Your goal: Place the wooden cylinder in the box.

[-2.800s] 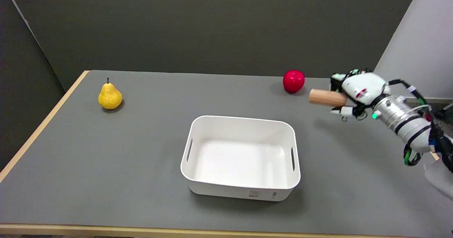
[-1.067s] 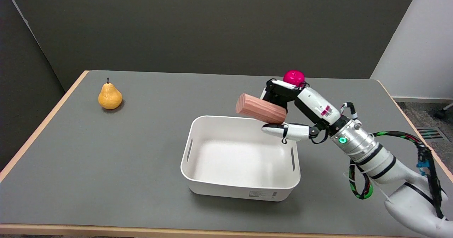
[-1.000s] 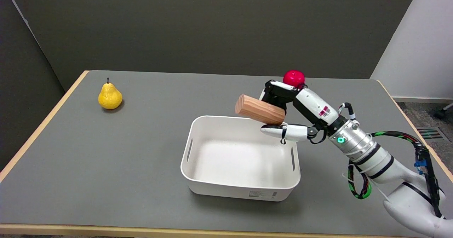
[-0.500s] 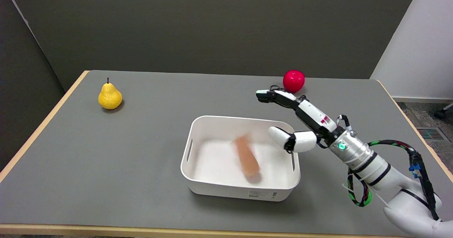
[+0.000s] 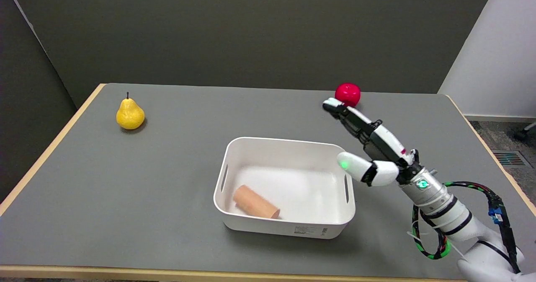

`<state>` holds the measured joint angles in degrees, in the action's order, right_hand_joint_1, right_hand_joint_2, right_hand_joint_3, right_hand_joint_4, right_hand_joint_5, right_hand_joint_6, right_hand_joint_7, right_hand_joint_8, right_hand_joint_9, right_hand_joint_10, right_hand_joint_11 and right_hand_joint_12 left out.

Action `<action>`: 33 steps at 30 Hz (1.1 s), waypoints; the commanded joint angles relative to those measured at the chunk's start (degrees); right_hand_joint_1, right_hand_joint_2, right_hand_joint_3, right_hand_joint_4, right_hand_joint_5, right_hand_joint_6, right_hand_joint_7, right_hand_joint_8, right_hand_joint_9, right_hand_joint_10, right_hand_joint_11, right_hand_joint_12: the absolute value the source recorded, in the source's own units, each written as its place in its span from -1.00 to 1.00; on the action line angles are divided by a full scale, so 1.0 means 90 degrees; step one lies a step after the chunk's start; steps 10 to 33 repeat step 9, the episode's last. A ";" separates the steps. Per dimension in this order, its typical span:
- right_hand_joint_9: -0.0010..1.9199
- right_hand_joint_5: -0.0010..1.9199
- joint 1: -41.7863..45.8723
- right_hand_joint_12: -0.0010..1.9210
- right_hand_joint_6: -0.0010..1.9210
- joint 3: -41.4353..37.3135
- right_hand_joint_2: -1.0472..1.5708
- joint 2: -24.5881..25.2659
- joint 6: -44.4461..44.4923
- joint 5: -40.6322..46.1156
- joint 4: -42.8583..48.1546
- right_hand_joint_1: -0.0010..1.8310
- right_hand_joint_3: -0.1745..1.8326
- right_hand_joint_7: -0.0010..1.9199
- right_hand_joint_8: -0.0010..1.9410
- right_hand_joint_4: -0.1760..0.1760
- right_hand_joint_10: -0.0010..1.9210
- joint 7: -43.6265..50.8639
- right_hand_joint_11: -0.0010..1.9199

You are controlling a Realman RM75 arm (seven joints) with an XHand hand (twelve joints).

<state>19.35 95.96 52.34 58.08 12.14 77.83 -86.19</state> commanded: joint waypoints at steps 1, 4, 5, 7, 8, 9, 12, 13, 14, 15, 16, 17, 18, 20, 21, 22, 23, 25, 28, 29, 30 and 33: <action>-1.00 -0.90 -0.0309 -0.91 -0.60 -0.0020 0.27 0.0003 0.2336 0.2034 -0.0673 -0.41 0.09 -0.95 -0.79 -0.10 -1.00 -0.0425 -1.00; -1.00 -0.87 -0.0266 -0.71 -0.66 -0.0056 0.32 0.0020 0.2572 0.2439 -0.0801 -0.45 0.00 -0.94 -0.73 -0.09 -0.96 -0.0425 -1.00; -1.00 -0.87 -0.0265 -0.49 -0.63 -0.0056 0.31 0.0020 0.2723 0.2664 -0.0888 -0.46 0.04 -0.92 -0.70 -0.09 -0.83 -0.0425 -1.00; -1.00 -0.87 -0.0273 -0.34 -0.60 -0.0055 0.29 0.0020 0.2951 0.2941 -0.1024 -0.47 0.07 -0.91 -0.68 -0.07 -0.74 -0.0425 -1.00; -1.00 -0.87 -0.0274 -0.32 -0.59 -0.0055 0.29 0.0020 0.3051 0.3082 -0.1083 -0.48 0.09 -0.91 -0.67 -0.06 -0.72 -0.0440 -1.00; -0.99 -0.87 -0.0274 -0.28 -0.58 -0.0048 0.28 0.0020 0.3133 0.3199 -0.1152 -0.50 0.10 -0.91 -0.66 -0.02 -0.73 -0.0442 -1.00; -0.99 -0.87 -0.0274 -0.28 -0.58 -0.0048 0.28 0.0020 0.3133 0.3199 -0.1152 -0.50 0.10 -0.91 -0.66 -0.02 -0.73 -0.0442 -1.00; -0.99 -0.87 -0.0274 -0.28 -0.58 -0.0048 0.28 0.0020 0.3133 0.3199 -0.1152 -0.50 0.10 -0.91 -0.66 -0.02 -0.73 -0.0442 -1.00; -0.99 -0.87 -0.0274 -0.28 -0.58 -0.0048 0.28 0.0020 0.3133 0.3199 -0.1152 -0.50 0.10 -0.91 -0.66 -0.02 -0.73 -0.0442 -1.00; -0.99 -0.87 -0.0274 -0.28 -0.58 -0.0048 0.28 0.0020 0.3133 0.3199 -0.1152 -0.50 0.10 -0.91 -0.66 -0.02 -0.73 -0.0442 -1.00; -0.99 -0.87 -0.0274 -0.28 -0.58 -0.0048 0.28 0.0020 0.3133 0.3199 -0.1152 -0.50 0.10 -0.91 -0.66 -0.02 -0.73 -0.0442 -1.00; -0.99 -0.87 -0.0274 -0.28 -0.58 -0.0048 0.28 0.0020 0.3133 0.3199 -0.1152 -0.50 0.10 -0.91 -0.66 -0.02 -0.73 -0.0442 -1.00; -0.99 -0.87 -0.0274 -0.28 -0.58 -0.0048 0.28 0.0020 0.3133 0.3199 -0.1152 -0.50 0.10 -0.91 -0.66 -0.02 -0.73 -0.0442 -1.00; -0.99 -0.87 -0.0274 -0.28 -0.58 -0.0048 0.28 0.0020 0.3133 0.3199 -0.1152 -0.50 0.10 -0.91 -0.66 -0.02 -0.73 -0.0442 -1.00; -0.99 -0.87 -0.0274 -0.28 -0.58 -0.0048 0.28 0.0020 0.3133 0.3199 -0.1152 -0.50 0.10 -0.91 -0.66 -0.02 -0.73 -0.0442 -1.00; -0.99 -0.87 -0.0274 -0.28 -0.58 -0.0048 0.28 0.0020 0.3133 0.3199 -0.1152 -0.50 0.10 -0.91 -0.66 -0.02 -0.73 -0.0442 -1.00; -0.99 -0.87 -0.0274 -0.28 -0.58 -0.0048 0.28 0.0020 0.3133 0.3199 -0.1152 -0.50 0.10 -0.91 -0.66 -0.02 -0.73 -0.0442 -1.00; -0.99 -0.87 -0.0274 -0.28 -0.58 -0.0048 0.28 0.0020 0.3133 0.3199 -0.1152 -0.50 0.10 -0.91 -0.66 -0.02 -0.73 -0.0442 -1.00; -0.99 -0.87 -0.0274 -0.28 -0.58 -0.0048 0.28 0.0020 0.3133 0.3199 -0.1152 -0.50 0.10 -0.91 -0.66 -0.02 -0.73 -0.0442 -1.00; -0.99 -0.87 -0.0274 -0.28 -0.58 -0.0048 0.28 0.0020 0.3133 0.3199 -0.1152 -0.50 0.10 -0.91 -0.66 -0.02 -0.73 -0.0442 -1.00; -0.99 -0.87 -0.0274 -0.28 -0.58 -0.0048 0.28 0.0020 0.3133 0.3199 -0.1152 -0.50 0.10 -0.91 -0.66 -0.02 -0.73 -0.0442 -1.00; -0.99 -0.87 -0.0274 -0.28 -0.58 -0.0048 0.28 0.0020 0.3133 0.3199 -0.1152 -0.50 0.10 -0.91 -0.66 -0.02 -0.73 -0.0442 -1.00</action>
